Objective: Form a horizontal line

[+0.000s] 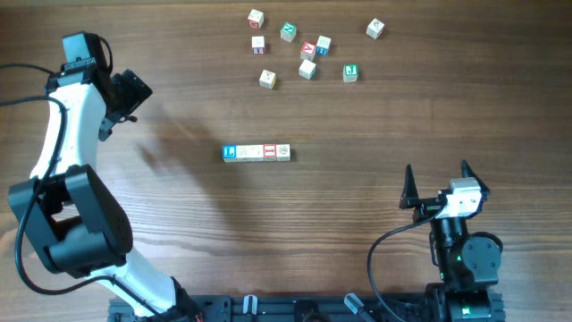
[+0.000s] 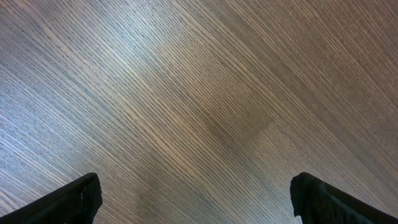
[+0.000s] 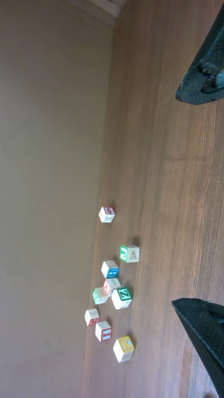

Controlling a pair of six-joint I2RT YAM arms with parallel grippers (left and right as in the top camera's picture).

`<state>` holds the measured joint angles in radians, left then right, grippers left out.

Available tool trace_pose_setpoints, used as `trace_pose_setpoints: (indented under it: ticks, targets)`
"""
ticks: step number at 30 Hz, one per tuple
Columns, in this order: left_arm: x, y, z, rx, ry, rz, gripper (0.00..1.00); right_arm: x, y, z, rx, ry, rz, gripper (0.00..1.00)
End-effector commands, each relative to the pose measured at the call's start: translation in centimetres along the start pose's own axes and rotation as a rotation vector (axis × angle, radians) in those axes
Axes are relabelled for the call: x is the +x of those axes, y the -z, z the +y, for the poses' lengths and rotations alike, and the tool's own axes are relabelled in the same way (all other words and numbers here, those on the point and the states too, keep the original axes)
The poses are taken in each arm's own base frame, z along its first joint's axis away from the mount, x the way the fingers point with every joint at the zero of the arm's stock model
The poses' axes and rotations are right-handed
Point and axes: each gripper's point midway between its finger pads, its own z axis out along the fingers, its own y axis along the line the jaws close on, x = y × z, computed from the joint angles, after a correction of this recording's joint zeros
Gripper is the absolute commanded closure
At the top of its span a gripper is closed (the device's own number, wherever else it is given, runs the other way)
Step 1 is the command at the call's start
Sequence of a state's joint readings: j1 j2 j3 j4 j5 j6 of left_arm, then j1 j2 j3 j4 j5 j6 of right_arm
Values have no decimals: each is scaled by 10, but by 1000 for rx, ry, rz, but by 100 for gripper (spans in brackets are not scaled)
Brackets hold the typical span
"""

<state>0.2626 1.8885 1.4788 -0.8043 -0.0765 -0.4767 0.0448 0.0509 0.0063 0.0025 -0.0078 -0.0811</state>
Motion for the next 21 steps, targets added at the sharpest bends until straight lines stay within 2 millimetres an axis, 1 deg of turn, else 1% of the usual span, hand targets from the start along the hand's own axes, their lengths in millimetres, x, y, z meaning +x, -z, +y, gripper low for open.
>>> trace_pose_setpoints:
  ticks: [1,4,6,21]
  targets:
    - [-5,6,-3,12,3,-18,0,-6,2,2,-12,14,-27,0]
    - [-5,6,-3,12,4,-18,0,-11,3,1,-10,15,-52,0]
    - [-5,6,-3,12,4,-18,0,-10,3,1,-7,45,-48,0]
    - [-5,6,-3,12,4,-18,0,-10,3,1,-7,45,-48,0]
